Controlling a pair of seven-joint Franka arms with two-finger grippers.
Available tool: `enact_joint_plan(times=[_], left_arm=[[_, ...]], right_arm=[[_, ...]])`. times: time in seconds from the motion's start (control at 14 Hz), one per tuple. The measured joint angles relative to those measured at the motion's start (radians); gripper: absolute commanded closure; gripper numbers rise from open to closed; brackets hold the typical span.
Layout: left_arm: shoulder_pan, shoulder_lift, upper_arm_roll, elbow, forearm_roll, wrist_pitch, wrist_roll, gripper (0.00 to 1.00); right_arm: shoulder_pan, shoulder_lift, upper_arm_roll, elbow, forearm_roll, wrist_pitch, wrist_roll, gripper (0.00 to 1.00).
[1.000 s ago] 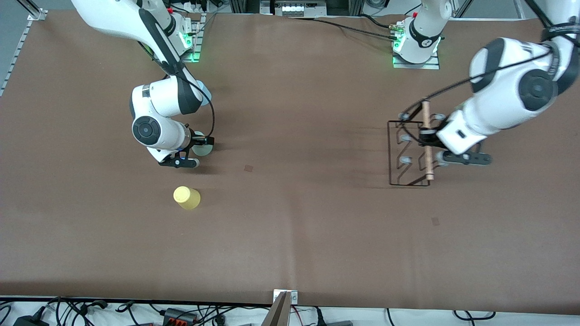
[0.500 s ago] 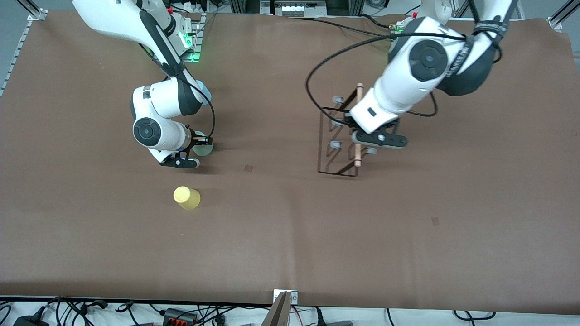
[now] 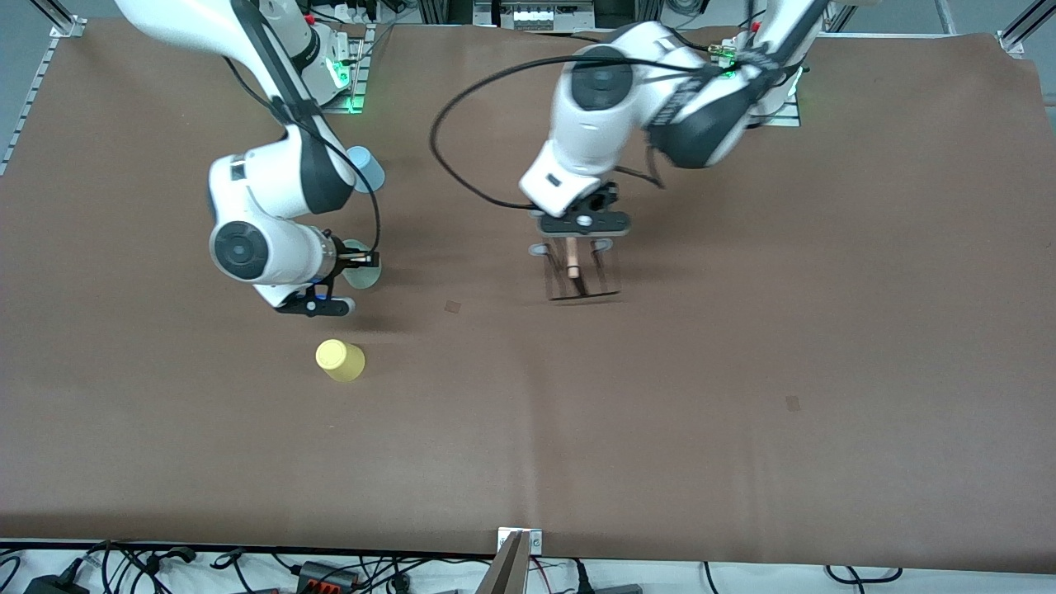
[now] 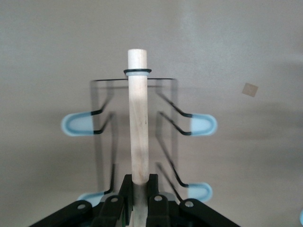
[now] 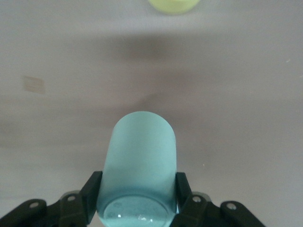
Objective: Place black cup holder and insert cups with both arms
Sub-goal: 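Carry the black holder with the left gripper to mid-table and lower it, then release the holder with the left gripper while the right gripper lifts the cup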
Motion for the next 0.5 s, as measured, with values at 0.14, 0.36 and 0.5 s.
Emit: enact_joint_plan(times=[0.14,0.36,0.5], left_arm=[[-0.026,0.052,0.0,0.025,0.015,0.006,-0.023,1.0],[-0.033,0.092,0.001,0.043,0.015,0.041,-0.05,1.0],[-0.046,0.107,0.001,0.046,0.015,0.058,-0.08,1.0]], right_arm=[[-0.017,-0.003,-0.003,0.039,0.0,-0.027,-0.001,0.7],[-0.034,0.006,-0.004,0.039,0.0,-0.027,-0.002,0.7],[-0.035,0.011,-0.004,0.039,0.0,-0.027,-0.002,0.7]])
